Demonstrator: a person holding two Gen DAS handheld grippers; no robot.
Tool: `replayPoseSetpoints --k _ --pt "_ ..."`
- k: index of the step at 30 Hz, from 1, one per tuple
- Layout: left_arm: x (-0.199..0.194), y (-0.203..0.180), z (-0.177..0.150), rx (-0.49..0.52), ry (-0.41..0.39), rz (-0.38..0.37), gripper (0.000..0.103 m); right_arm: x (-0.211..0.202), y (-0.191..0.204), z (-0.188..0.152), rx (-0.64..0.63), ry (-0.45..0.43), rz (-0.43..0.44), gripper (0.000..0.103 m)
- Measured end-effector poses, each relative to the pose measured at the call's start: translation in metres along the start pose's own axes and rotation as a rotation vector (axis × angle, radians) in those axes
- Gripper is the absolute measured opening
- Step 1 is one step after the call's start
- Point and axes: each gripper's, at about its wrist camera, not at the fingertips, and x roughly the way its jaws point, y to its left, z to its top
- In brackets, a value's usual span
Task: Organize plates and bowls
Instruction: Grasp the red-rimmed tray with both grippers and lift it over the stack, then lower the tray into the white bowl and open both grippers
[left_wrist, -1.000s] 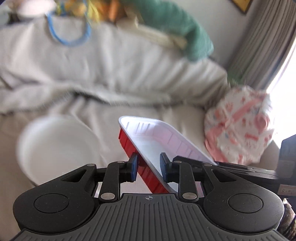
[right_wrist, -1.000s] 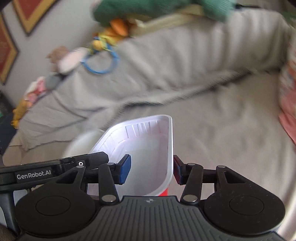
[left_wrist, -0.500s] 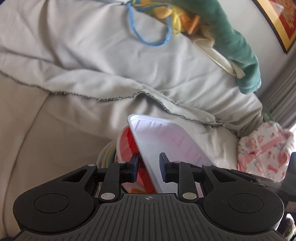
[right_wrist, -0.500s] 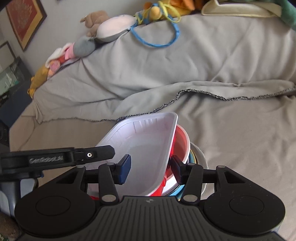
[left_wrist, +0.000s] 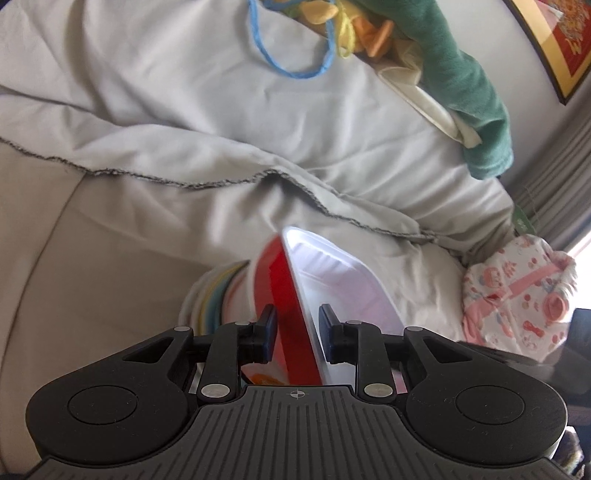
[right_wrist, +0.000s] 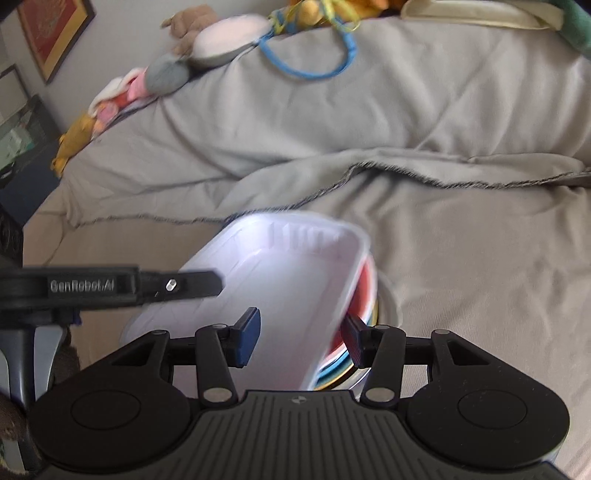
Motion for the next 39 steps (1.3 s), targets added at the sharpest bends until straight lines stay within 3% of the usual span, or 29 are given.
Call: replayPoseSetpoints --k 5,11,16,26,34,39 --pt "0.0 0.0 0.007 -0.025 0.001 -0.01 0.028 0.002 -0.008 0.015 0.084 -0.013 0.039 0.051" --pt "-0.008 -0.001 0.025 -0.029 -0.053 -0.011 0.028 -0.005 0.011 0.037 -0.004 -0.096 0.016 0.051" --pt "0.017 0.011 0.031 -0.052 -0.013 0.013 0.027 0.021 0.011 0.042 -0.013 -0.049 -0.027 0.051" --pt "0.006 0.016 0.029 -0.081 -0.008 -0.029 0.027 0.02 0.001 0.037 0.004 -0.025 0.016 0.051" --pt "0.02 0.009 0.034 -0.067 0.018 -0.024 0.027 0.029 -0.006 0.039 0.009 -0.025 -0.039 0.05" --pt "0.007 0.009 0.03 -0.064 0.003 -0.036 0.027 0.016 -0.008 0.036 0.02 -0.021 0.012 0.049"
